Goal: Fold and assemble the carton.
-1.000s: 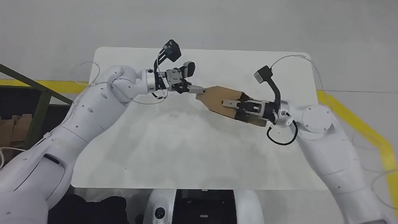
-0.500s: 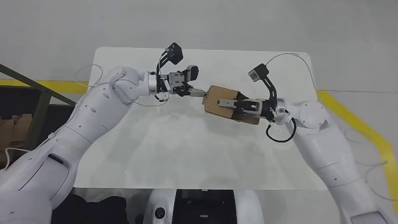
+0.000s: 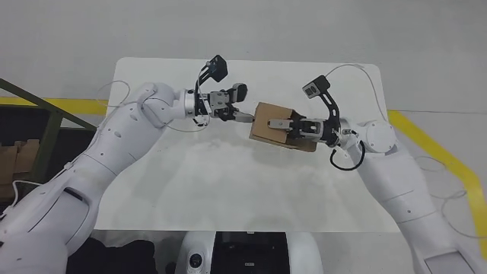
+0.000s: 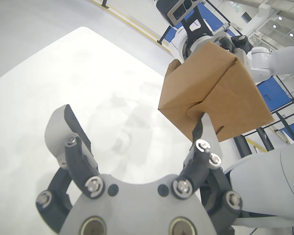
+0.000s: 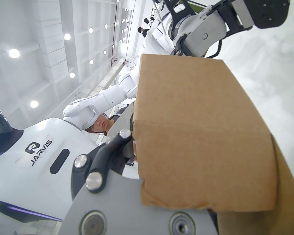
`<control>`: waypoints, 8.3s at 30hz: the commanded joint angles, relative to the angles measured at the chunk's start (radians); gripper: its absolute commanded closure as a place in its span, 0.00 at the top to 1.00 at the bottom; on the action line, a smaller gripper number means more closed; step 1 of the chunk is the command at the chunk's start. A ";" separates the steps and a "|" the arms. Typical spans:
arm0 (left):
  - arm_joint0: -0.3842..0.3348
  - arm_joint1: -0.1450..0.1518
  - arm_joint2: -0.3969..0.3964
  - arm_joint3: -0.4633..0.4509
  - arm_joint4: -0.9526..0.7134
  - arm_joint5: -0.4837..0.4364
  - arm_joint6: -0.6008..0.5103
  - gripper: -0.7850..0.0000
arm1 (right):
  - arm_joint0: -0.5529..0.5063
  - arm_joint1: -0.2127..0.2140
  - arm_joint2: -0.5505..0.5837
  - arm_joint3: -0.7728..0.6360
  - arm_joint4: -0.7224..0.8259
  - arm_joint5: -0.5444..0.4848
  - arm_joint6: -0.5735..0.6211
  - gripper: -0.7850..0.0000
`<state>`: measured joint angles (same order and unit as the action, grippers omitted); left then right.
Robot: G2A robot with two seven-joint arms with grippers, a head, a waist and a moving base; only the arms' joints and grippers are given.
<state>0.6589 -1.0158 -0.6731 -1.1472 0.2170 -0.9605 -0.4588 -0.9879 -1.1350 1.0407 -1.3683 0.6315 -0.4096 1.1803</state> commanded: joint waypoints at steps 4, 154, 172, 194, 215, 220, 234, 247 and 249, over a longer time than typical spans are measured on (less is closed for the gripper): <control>-0.002 -0.007 -0.001 0.001 -0.007 -0.008 -0.009 1.00 | 0.009 -0.005 -0.006 0.015 0.013 -0.003 0.012 0.00; 0.090 -0.057 0.085 0.156 1.328 0.112 0.976 1.00 | -0.240 0.038 0.224 -0.106 -0.290 0.169 -0.026 1.00; 0.046 -0.116 0.116 0.261 1.303 0.057 0.994 0.83 | -0.241 0.041 0.164 -0.032 -0.316 0.224 -0.013 0.44; 0.040 -0.132 0.095 0.294 1.319 0.041 1.015 0.75 | -0.099 0.010 0.020 0.206 -0.363 0.305 -0.059 0.00; 0.058 -0.129 0.068 0.257 1.340 0.019 1.019 0.74 | 0.036 -0.052 -0.101 0.362 -0.289 0.229 -0.074 0.00; 0.063 -0.128 0.061 0.249 1.344 0.012 1.022 0.73 | 0.065 -0.066 -0.124 0.398 -0.278 0.209 -0.066 0.00; 0.072 -0.122 0.040 0.236 1.347 -0.017 1.033 0.76 | 0.078 -0.036 -0.021 0.452 -0.271 0.125 -0.071 0.00; 0.095 -0.103 0.005 0.196 1.361 -0.032 1.051 0.71 | 0.057 -0.029 -0.028 0.357 -0.376 0.205 -0.144 0.00; 0.097 -0.102 0.003 0.200 1.366 -0.027 1.037 0.71 | 0.052 -0.028 -0.024 0.359 -0.384 0.213 -0.161 0.00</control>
<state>0.7546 -1.1181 -0.6692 -0.9501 1.5798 -0.9911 0.5869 -0.9329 -1.1640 1.0135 -1.0112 0.2516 -0.2003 1.0296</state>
